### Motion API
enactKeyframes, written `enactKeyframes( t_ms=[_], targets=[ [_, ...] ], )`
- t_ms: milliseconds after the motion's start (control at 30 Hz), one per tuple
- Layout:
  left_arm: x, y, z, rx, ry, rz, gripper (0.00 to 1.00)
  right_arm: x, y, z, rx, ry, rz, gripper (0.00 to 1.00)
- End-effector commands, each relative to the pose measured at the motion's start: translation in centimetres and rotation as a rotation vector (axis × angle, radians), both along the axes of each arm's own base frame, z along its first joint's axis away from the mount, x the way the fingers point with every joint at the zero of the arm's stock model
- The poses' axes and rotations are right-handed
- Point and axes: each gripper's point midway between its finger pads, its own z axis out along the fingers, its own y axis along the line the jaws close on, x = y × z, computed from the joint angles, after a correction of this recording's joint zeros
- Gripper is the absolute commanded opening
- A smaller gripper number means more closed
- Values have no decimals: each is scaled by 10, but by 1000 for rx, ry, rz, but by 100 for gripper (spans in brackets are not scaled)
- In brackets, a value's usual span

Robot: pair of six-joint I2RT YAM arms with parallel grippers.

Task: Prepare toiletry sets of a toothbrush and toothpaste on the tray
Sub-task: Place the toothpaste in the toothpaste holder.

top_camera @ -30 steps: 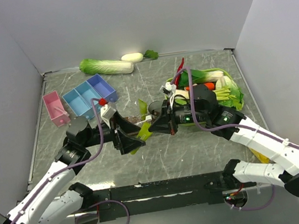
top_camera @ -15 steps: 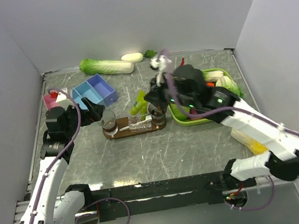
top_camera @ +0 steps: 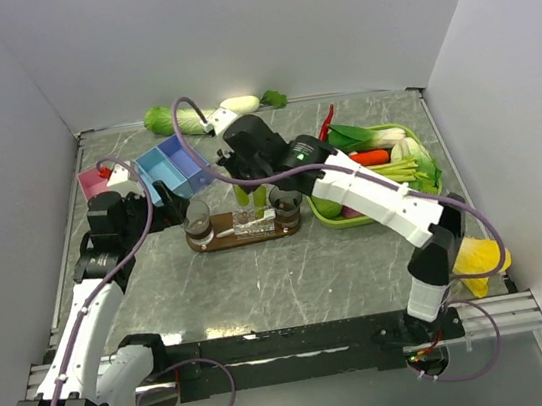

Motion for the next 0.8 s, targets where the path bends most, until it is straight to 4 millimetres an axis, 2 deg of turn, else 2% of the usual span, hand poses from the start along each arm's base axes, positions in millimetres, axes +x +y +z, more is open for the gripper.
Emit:
enactKeyframes(
  t_ms=[0, 267, 767],
  targets=[
    [4, -2, 19, 26, -53, -24, 97, 14, 5, 18, 30, -32, 6, 0],
    [3, -10, 15, 31, -40, -57, 97, 24, 8, 7, 14, -19, -8, 0],
    [4, -11, 9, 37, -26, -66, 97, 37, 10, -14, 22, 14, -12, 0]
  ],
)
